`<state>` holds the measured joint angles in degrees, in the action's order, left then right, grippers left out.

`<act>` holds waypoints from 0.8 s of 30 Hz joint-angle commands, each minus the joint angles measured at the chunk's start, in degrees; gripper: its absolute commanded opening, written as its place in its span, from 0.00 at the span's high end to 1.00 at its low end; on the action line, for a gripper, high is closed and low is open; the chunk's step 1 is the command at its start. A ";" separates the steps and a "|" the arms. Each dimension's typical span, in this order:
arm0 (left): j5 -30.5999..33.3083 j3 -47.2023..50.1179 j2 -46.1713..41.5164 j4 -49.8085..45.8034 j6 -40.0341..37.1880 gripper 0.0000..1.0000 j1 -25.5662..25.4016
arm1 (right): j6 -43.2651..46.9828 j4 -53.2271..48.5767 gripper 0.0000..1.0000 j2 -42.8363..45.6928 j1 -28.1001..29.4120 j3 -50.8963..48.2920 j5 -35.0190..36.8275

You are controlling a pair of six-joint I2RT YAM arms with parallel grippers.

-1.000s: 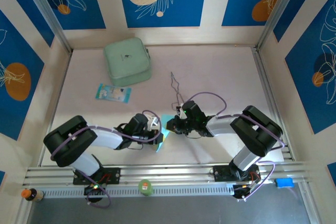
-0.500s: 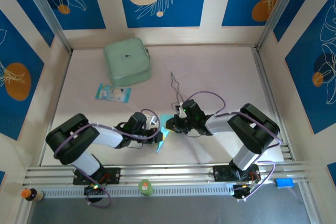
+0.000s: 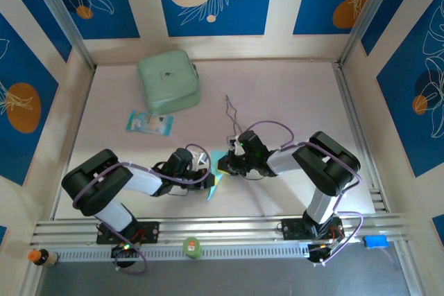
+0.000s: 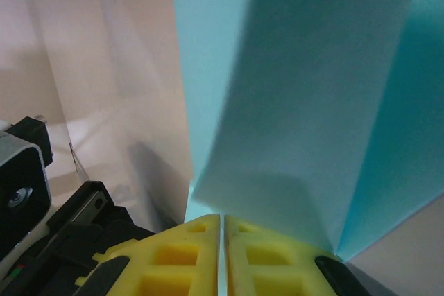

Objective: Fold a paper plane with a square sheet of paper (pick it up from the middle)
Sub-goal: Perform the fifth fold on the wing at the bottom-center of the table.

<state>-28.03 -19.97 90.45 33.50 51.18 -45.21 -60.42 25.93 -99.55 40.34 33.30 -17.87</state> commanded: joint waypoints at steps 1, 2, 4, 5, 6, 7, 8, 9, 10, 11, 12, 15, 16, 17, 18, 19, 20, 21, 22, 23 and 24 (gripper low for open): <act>1.87 2.48 2.78 -10.27 -1.30 0.93 -0.26 | 0.11 -4.48 0.89 -2.41 -0.61 0.51 1.52; 1.15 2.31 2.50 -10.21 -1.46 0.91 -0.31 | 0.01 -4.45 0.89 -2.71 -0.61 0.38 1.51; -0.06 2.34 1.68 -9.41 -1.41 0.88 -0.29 | -0.55 -4.30 0.89 -2.76 -0.52 -0.03 1.93; -0.83 2.39 1.00 -9.01 -1.39 0.86 -0.32 | -0.66 -4.95 0.89 -2.84 -0.52 0.01 2.18; -1.49 2.39 0.26 -8.81 -1.39 0.84 -0.29 | -0.62 -5.82 0.89 -2.85 -0.52 0.22 2.39; -2.16 2.34 -0.42 -8.72 -1.43 0.84 -0.33 | -0.53 -6.06 0.89 -2.85 -0.45 0.27 2.48; -2.95 2.22 -1.04 -8.86 -1.52 0.83 -0.37 | -0.54 -6.07 0.89 -2.85 -0.43 0.27 2.49; -3.66 2.13 -1.58 -9.16 -1.56 0.83 -0.36 | -0.58 -6.16 0.89 -2.85 -0.43 0.25 2.49; -4.16 2.04 -2.15 -9.81 -1.56 0.83 -0.38 | -0.57 -6.44 0.90 -2.92 -0.43 0.26 2.57; -4.58 2.04 -2.66 -10.03 -1.61 0.83 -0.46 | -0.46 -6.80 0.89 -2.98 -0.45 0.43 2.66; -4.96 2.25 -3.18 -10.03 -1.69 0.83 -0.49 | -0.40 -7.10 0.89 -3.06 -0.42 0.56 2.64; -6.17 2.43 -4.16 -11.19 -2.48 0.86 -0.53 | -0.40 -7.65 0.89 -3.28 -0.35 0.76 2.84; -6.84 2.43 -4.24 -11.17 -2.66 0.87 -0.55 | -0.40 -7.83 0.89 -3.38 -0.37 0.87 2.89; -7.48 2.39 -4.17 -11.47 -3.03 0.90 -0.65 | -0.52 -8.04 0.89 -3.46 -0.30 0.82 3.06; -7.85 2.28 -4.14 -12.05 -3.34 0.93 -0.63 | -0.48 -8.36 0.89 -3.60 -0.26 0.95 3.17; -7.85 2.21 -4.06 -12.66 -3.62 0.96 -0.73 | -0.51 -8.67 0.89 -3.63 -0.26 1.04 3.27; -7.64 2.28 -3.97 -13.53 -3.89 0.98 -0.76 | -0.49 -9.00 0.89 -3.72 -0.30 1.21 3.36; -7.23 2.21 -4.02 -14.64 -4.15 1.00 -0.74 | -0.52 -9.12 0.89 -3.85 -0.17 1.26 3.43; -6.56 2.21 -4.06 -15.65 -4.36 1.00 -0.75 | -0.52 -9.23 0.89 -3.90 -0.17 1.26 3.45; -5.98 2.28 -4.24 -16.61 -4.59 1.00 -0.78 | -0.51 -9.36 0.89 -3.98 -0.17 1.31 3.43; -5.47 2.37 -4.57 -17.32 -4.68 0.96 -0.84 | -0.46 -9.62 0.89 -4.03 -0.17 1.41 3.54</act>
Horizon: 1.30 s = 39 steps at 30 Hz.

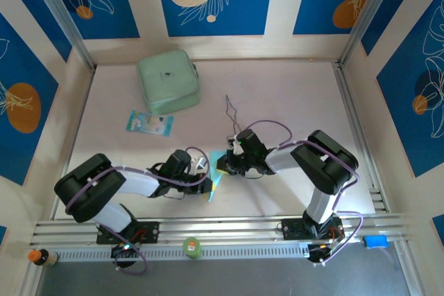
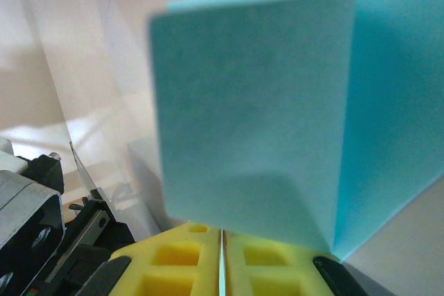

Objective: Fold a paper plane with a square sheet of paper (pick it up from the middle)
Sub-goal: Perform the fifth fold on the wing at the bottom-center of the table.

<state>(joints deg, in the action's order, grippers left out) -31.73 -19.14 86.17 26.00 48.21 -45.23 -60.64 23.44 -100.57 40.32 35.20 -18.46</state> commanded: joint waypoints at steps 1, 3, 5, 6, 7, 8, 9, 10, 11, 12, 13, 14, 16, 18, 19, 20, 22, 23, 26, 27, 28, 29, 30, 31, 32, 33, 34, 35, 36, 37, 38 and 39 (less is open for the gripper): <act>-1.35 1.64 -0.62 -10.27 -1.73 0.91 -0.80 | -0.31 -7.33 0.89 -3.06 -0.15 -0.46 4.18; -0.95 1.69 -1.50 -11.37 -2.08 0.85 -0.87 | -0.18 -7.62 0.89 -3.22 -0.15 -0.27 4.14; -0.56 1.39 -2.17 -12.99 -2.63 0.80 -1.02 | -0.35 -7.62 0.89 -3.39 -0.15 -0.14 4.11; -0.57 1.30 -2.31 -13.62 -2.83 0.79 -1.04 | -0.35 -7.70 0.89 -3.48 -0.15 -0.09 4.13; -0.53 1.29 -2.45 -13.98 -3.00 0.79 -1.08 | -0.42 -7.71 0.89 -3.49 -0.15 -0.11 4.21; -0.43 1.30 -2.48 -14.27 -3.12 0.79 -1.19 | -0.44 -7.71 0.89 -3.57 -0.15 -0.12 4.18; -0.16 1.22 -2.37 -14.84 -3.33 0.80 -1.31 | -0.53 -7.62 0.89 -3.58 -0.15 -0.20 4.20; -0.02 1.06 -2.26 -15.44 -3.58 0.81 -1.39 | -0.53 -7.62 0.89 -3.58 -0.14 -0.15 4.22; 0.08 0.87 -2.08 -15.91 -3.81 0.82 -1.49 | -0.64 -7.62 0.89 -3.51 -0.15 -0.26 4.30; 0.10 0.69 -1.90 -16.29 -3.97 0.83 -1.68 | -0.62 -7.62 0.89 -3.58 -0.14 -0.23 4.32; 0.37 0.53 -1.72 -16.69 -4.08 0.85 -1.84 | -0.71 -7.62 0.89 -3.58 -0.09 -0.31 4.39; 0.76 0.42 -1.62 -17.32 -4.30 0.87 -2.00 | -0.71 -7.63 0.89 -3.58 -0.15 -0.31 4.39; 1.20 0.33 -1.74 -18.18 -4.61 0.91 -2.31 | -0.71 -7.79 0.89 -3.58 -0.15 -0.35 4.47; 2.19 0.39 -2.18 -19.77 -5.01 0.96 -2.59 | -0.62 -7.88 0.90 -3.58 -0.15 -0.35 4.48; 2.71 0.37 -2.52 -20.54 -5.20 0.96 -2.73 | -0.64 -7.88 0.89 -3.58 -0.15 -0.30 4.45; 2.98 0.49 -3.14 -21.01 -5.31 0.96 -2.69 | -0.68 -7.97 0.89 -3.62 -0.15 -0.29 4.48; 3.31 0.74 -4.32 -21.78 -5.39 0.94 -2.67 | -0.62 -7.97 0.89 -3.58 -0.15 -0.22 4.49; 3.49 0.71 -4.96 -22.31 -5.51 0.90 -2.67 | -0.62 -8.06 0.89 -3.58 -0.15 -0.30 4.55; 4.31 0.42 -6.57 -24.55 -6.34 0.78 -2.83 | -0.62 -8.14 0.89 -3.59 -0.15 -0.20 4.55; 4.43 0.42 -7.01 -24.90 -6.60 0.77 -2.85 | -0.54 -8.23 0.89 -3.56 -0.17 -0.17 4.56; 4.61 0.28 -7.22 -25.33 -6.78 0.76 -2.91 | -0.53 -8.24 0.89 -3.49 -0.15 -0.21 4.55; 4.90 0.16 -7.33 -25.72 -6.91 0.76 -2.94 | -0.53 -8.32 0.89 -3.49 -0.15 -0.16 4.53; 4.85 0.02 -7.18 -25.78 -7.07 0.76 -2.98 | -0.55 -8.32 0.89 -3.49 -0.15 -0.22 4.51; 4.67 -0.03 -6.95 -25.49 -7.07 0.76 -3.09 | -0.53 -8.32 0.89 -3.49 -0.15 -0.20 4.57; 4.49 -0.11 -6.62 -25.27 -7.07 0.76 -3.12 | -0.55 -8.32 0.89 -3.49 -0.15 -0.18 4.52; 4.48 -0.20 -6.25 -25.13 -7.07 0.77 -3.29 | -0.62 -8.32 0.89 -3.49 -0.15 -0.15 4.49; 4.33 -0.29 -5.88 -24.89 -7.07 0.77 -3.38 | -0.62 -8.32 0.89 -3.49 -0.15 -0.14 4.54; 4.26 -0.29 -5.55 -24.62 -7.08 0.79 -3.52 | -0.62 -8.32 0.89 -3.49 -0.15 -0.18 4.56; 4.35 -0.24 -5.25 -24.47 -6.99 0.80 -3.63 | -0.62 -8.32 0.89 -3.49 -0.15 -0.19 4.57; 4.24 -0.21 -5.08 -24.29 -6.90 0.83 -3.70 | -0.62 -8.34 0.89 -3.49 -0.14 -0.19 4.57; 4.07 -0.08 -4.97 -23.88 -6.75 0.86 -3.72 | -0.63 -8.35 0.89 -3.49 -0.12 -0.17 4.56; 3.98 0.10 -5.03 -23.50 -6.48 0.88 -3.79 | -0.53 -8.41 0.89 -3.49 -0.15 -0.20 4.62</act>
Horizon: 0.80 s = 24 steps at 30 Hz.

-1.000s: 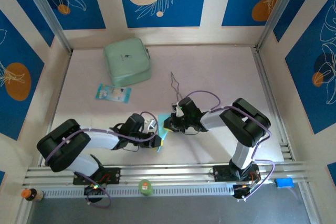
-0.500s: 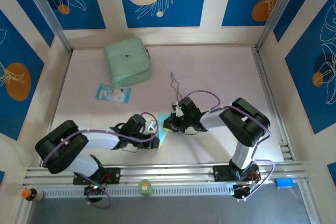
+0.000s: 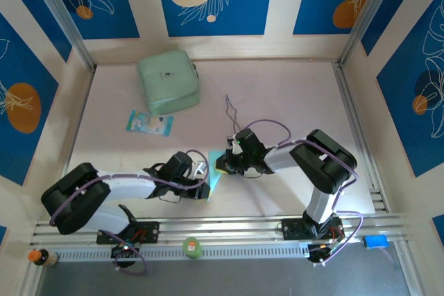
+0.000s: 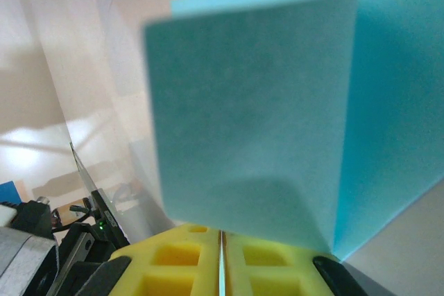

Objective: Fold a paper plane with a square sheet of paper (pick it up from the middle)
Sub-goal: Perform the fifth fold on the wing at the bottom-center of the table.

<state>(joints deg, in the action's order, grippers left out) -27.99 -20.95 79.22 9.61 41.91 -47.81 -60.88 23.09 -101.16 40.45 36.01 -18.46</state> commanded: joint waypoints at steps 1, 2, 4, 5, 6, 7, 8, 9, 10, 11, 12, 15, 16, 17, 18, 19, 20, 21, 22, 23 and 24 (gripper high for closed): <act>0.26 2.09 1.90 -6.91 -0.04 0.90 -1.23 | -0.34 -8.06 0.89 -2.90 -0.28 -1.02 4.58; 0.14 2.22 1.75 -6.67 0.10 0.92 -1.23 | -0.30 -8.06 0.89 -2.90 -0.28 -1.01 4.54; -0.21 2.44 1.48 -6.36 0.35 0.95 -1.23 | -0.29 -8.06 0.89 -2.90 -0.28 -0.98 4.64; -0.39 2.57 1.30 -6.26 0.42 0.96 -1.19 | -0.29 -8.06 0.89 -2.91 -0.28 -0.97 4.62; -0.55 2.67 1.20 -6.31 0.45 0.97 -1.25 | -0.29 -8.06 0.89 -2.90 -0.28 -0.98 4.66; -0.68 2.75 1.13 -6.35 0.47 0.97 -1.23 | -0.29 -8.14 0.89 -2.95 -0.28 -0.97 4.72; -0.89 2.83 1.11 -6.44 0.46 0.98 -1.24 | -0.29 -8.15 0.89 -2.99 -0.28 -0.96 4.73; -1.03 2.92 1.11 -6.48 0.45 0.98 -1.30 | -0.29 -8.23 0.89 -2.98 -0.29 -1.01 4.68; -1.10 3.10 1.10 -6.53 0.61 0.96 -1.25 | -0.29 -8.31 0.89 -3.03 -0.28 -1.06 4.80; -1.26 3.35 0.95 -6.36 0.85 0.92 -1.27 | -0.29 -8.41 0.90 -2.98 -0.36 -1.06 4.87; -1.54 3.59 0.72 -6.19 1.02 0.89 -1.32 | -0.36 -8.46 0.89 -2.92 -0.37 -1.12 4.98; -2.17 3.99 0.07 -6.34 1.19 0.86 -1.36 | -0.55 -8.59 0.89 -2.82 -0.46 -1.28 5.36; -2.29 4.06 -0.03 -6.52 1.16 0.85 -1.40 | -0.64 -8.59 0.89 -2.90 -0.54 -1.33 5.40; -2.60 4.14 -0.14 -6.70 1.16 0.85 -1.48 | -0.68 -8.63 0.89 -2.89 -0.54 -1.31 5.54; -2.93 4.31 -0.28 -6.55 1.24 0.85 -1.58 | -0.73 -8.75 0.89 -2.90 -0.54 -1.33 5.67; -3.19 4.42 -0.38 -6.70 1.24 0.86 -1.74 | -0.73 -8.74 0.89 -2.90 -0.63 -1.36 5.71; -3.33 4.60 -0.51 -6.79 1.33 0.88 -1.86 | -0.73 -8.78 0.89 -2.85 -0.63 -1.38 5.79; -3.35 4.84 -0.79 -6.79 1.42 0.92 -1.93 | -0.73 -9.02 0.89 -2.81 -0.63 -1.40 5.97; -3.50 5.07 -1.02 -6.64 1.55 0.93 -2.06 | -0.81 -9.11 0.89 -2.72 -0.71 -1.40 6.06; -3.48 5.34 -1.38 -6.49 1.66 0.93 -2.09 | -0.82 -9.19 0.89 -2.64 -0.72 -1.51 6.13; -3.48 5.52 -1.81 -6.53 1.71 0.92 -2.11 | -0.82 -9.21 0.89 -2.55 -0.72 -1.54 6.15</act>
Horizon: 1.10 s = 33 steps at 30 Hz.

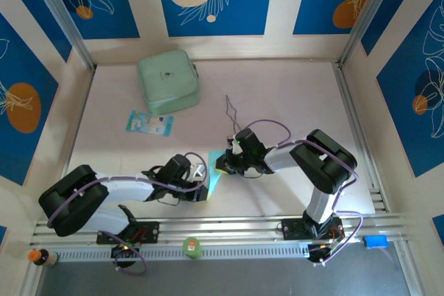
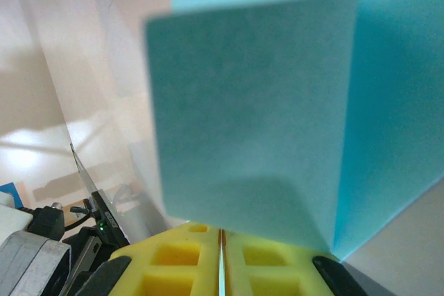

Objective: Fold a paper plane with a square sheet of paper (pick it up from the middle)
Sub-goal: Perform the fifth fold on the wing at the bottom-center of the table.

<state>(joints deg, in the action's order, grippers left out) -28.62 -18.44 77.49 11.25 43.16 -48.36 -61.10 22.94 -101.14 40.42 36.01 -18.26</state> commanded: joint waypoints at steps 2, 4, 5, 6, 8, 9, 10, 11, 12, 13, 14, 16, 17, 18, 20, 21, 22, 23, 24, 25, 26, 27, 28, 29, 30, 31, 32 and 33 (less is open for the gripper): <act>-3.19 3.38 -1.10 -8.47 0.87 0.85 -1.64 | -0.69 -9.05 0.89 -2.44 -0.78 -1.60 6.04; -3.54 3.58 -2.62 -9.13 1.05 0.83 -1.70 | -0.65 -9.05 0.89 -2.48 -0.76 -1.56 5.94; -3.67 3.58 -3.88 -9.67 1.14 0.83 -1.72 | -0.60 -9.05 0.89 -2.56 -0.77 -1.45 5.87; -3.65 3.50 -5.46 -10.18 1.38 0.83 -1.67 | -0.66 -8.95 0.89 -2.53 -0.73 -1.46 5.78; -1.92 2.79 -9.77 -12.86 1.51 0.86 -1.65 | -0.70 -8.81 0.89 -2.66 -0.70 -1.39 5.69; 0.05 2.08 -12.52 -15.42 1.41 0.88 -1.65 | -0.76 -8.79 0.89 -2.66 -0.70 -1.41 5.61; 1.63 1.50 -14.93 -17.15 1.48 0.90 -1.66 | -0.75 -8.68 0.89 -2.74 -0.70 -1.43 5.59; 3.47 0.77 -17.45 -18.88 1.49 0.91 -1.57 | -0.77 -8.62 0.89 -2.74 -0.70 -1.47 5.52; 5.04 0.22 -19.93 -19.57 1.56 0.92 -1.56 | -0.77 -8.57 0.89 -2.74 -0.70 -1.33 5.43; 6.08 -0.05 -21.65 -19.14 1.94 0.92 -1.48 | -0.77 -8.61 0.89 -2.74 -0.70 -1.25 5.35; 6.61 -0.47 -22.65 -17.82 2.34 0.93 -1.39 | -0.79 -8.69 0.89 -2.75 -0.70 -1.29 5.34; 6.13 -1.84 -21.76 -14.10 2.78 0.94 -1.14 | -0.77 -8.70 0.89 -2.74 -0.62 -1.20 5.24; 5.30 -2.93 -19.89 -12.00 2.70 0.94 -1.04 | -0.86 -8.70 0.89 -2.74 -0.61 -1.13 5.25; 4.42 -4.28 -17.31 -10.14 2.62 0.94 -0.99 | -0.86 -8.68 0.89 -2.87 -0.61 -1.12 5.25; 2.46 -7.02 -11.76 -6.93 2.20 0.96 -0.95 | -0.86 -8.66 0.89 -2.83 -0.61 -1.14 5.17; 1.54 -8.37 -8.71 -5.10 2.22 0.97 -0.96 | -0.86 -8.70 0.89 -2.83 -0.53 -1.09 5.17; 0.57 -9.47 -6.35 -3.42 2.24 0.97 -0.86 | -0.86 -8.70 0.89 -2.92 -0.57 -1.04 5.08; -0.13 -10.89 -3.33 -2.15 2.27 0.98 -0.80 | -0.86 -8.67 0.89 -2.92 -0.52 -1.09 5.08; -0.55 -12.19 -0.66 -1.26 2.22 0.98 -0.80 | -0.87 -8.70 0.89 -2.95 -0.52 -1.06 4.99; -0.70 -13.12 1.44 -0.46 2.13 0.98 -0.73 | -0.87 -8.66 0.89 -3.01 -0.52 -1.03 4.99; -0.72 -13.86 3.66 0.41 2.11 0.99 -0.66 | -0.86 -8.70 0.89 -2.93 -0.53 -1.00 4.99; -0.72 -14.46 5.70 1.29 2.24 0.99 -0.44 | -0.86 -8.70 0.89 -2.94 -0.52 -0.98 4.99; -0.70 -14.89 7.21 1.72 2.28 1.00 -0.20 | -0.86 -8.70 0.89 -2.92 -0.52 -0.99 4.90; -0.60 -15.49 8.74 1.85 2.05 1.00 0.05 | -0.86 -8.70 0.89 -2.92 -0.52 -1.02 4.89; -0.48 -15.79 9.77 1.93 1.78 1.00 0.26 | -0.94 -8.70 0.89 -2.92 -0.53 -1.01 4.90; -0.02 -16.05 10.71 1.98 1.46 1.00 0.45 | -0.95 -8.62 0.89 -2.92 -0.46 -1.07 4.81; 0.77 -16.19 11.23 1.60 1.06 1.00 0.54 | -0.95 -8.62 0.89 -2.90 -0.44 -1.10 4.81; 1.66 -16.24 11.49 1.06 0.68 1.00 0.63 | -0.94 -8.61 0.89 -2.83 -0.44 -1.07 4.81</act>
<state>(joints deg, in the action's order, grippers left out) -27.49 -33.39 88.09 11.33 44.97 -48.38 -61.52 22.70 -101.16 40.42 36.29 -18.04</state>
